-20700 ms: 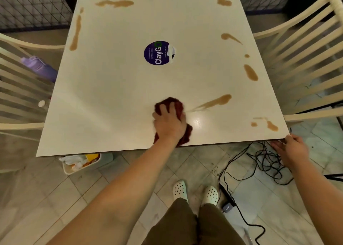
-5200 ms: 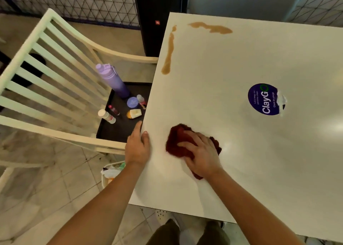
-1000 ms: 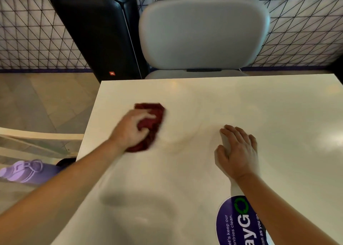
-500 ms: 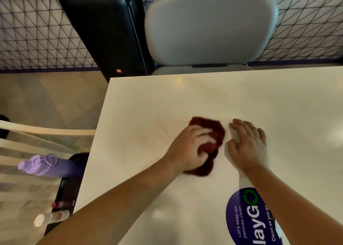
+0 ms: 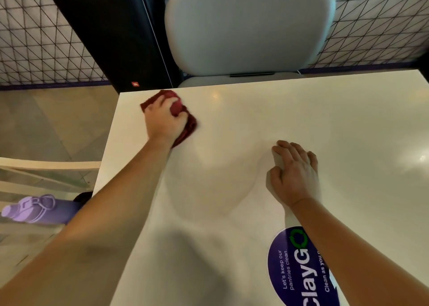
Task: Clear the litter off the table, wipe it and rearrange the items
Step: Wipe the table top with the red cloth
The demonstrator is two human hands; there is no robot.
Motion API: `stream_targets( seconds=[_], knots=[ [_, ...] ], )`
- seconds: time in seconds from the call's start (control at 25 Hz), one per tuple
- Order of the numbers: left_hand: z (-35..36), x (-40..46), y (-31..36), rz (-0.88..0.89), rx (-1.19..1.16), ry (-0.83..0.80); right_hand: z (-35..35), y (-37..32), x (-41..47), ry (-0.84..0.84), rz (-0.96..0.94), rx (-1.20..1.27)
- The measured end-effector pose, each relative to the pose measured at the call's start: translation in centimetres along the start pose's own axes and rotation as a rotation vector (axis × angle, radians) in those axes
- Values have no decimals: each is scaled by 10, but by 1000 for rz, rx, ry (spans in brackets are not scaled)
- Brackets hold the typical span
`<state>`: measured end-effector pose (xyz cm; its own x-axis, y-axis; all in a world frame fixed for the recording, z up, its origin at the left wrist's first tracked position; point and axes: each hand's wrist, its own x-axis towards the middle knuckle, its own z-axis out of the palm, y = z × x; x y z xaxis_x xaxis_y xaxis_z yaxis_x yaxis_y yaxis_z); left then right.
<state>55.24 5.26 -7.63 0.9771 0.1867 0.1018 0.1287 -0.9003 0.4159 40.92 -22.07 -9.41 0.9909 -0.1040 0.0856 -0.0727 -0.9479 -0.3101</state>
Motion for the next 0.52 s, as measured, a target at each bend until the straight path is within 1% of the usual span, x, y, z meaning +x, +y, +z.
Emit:
stream_targets(
  seconds=[0.04,0.08,0.16,0.2,0.24,0.28,0.32,0.36,0.44,0.48,0.52],
  knots=[
    [9,-16,22,44,-10,-31,0,0,0,-3,-3,3],
    [15,-40,43,130,-29,-80,-1,1,0,-6,-4,9],
    [17,-96,65,390,-49,-208,-3,0,-4,-15,17,18],
    [15,-113,62,505,-42,-254,-4,1,-5,-14,42,16],
    [9,-116,53,581,-25,-272,-4,1,-6,-10,74,10],
    [4,-105,41,604,-8,-282,-5,0,-7,-10,105,1],
    [1,-85,32,576,14,-268,-5,0,-6,-14,125,-7],
    [0,-61,27,501,31,-240,-6,0,-5,-19,134,-7],
    [8,-7,37,255,46,-153,-6,-1,-4,-34,134,1],
    [14,14,50,133,44,-141,-6,-1,-5,-47,129,4],
    [21,27,68,63,39,-157,-6,0,-5,-59,122,8]
  ],
)
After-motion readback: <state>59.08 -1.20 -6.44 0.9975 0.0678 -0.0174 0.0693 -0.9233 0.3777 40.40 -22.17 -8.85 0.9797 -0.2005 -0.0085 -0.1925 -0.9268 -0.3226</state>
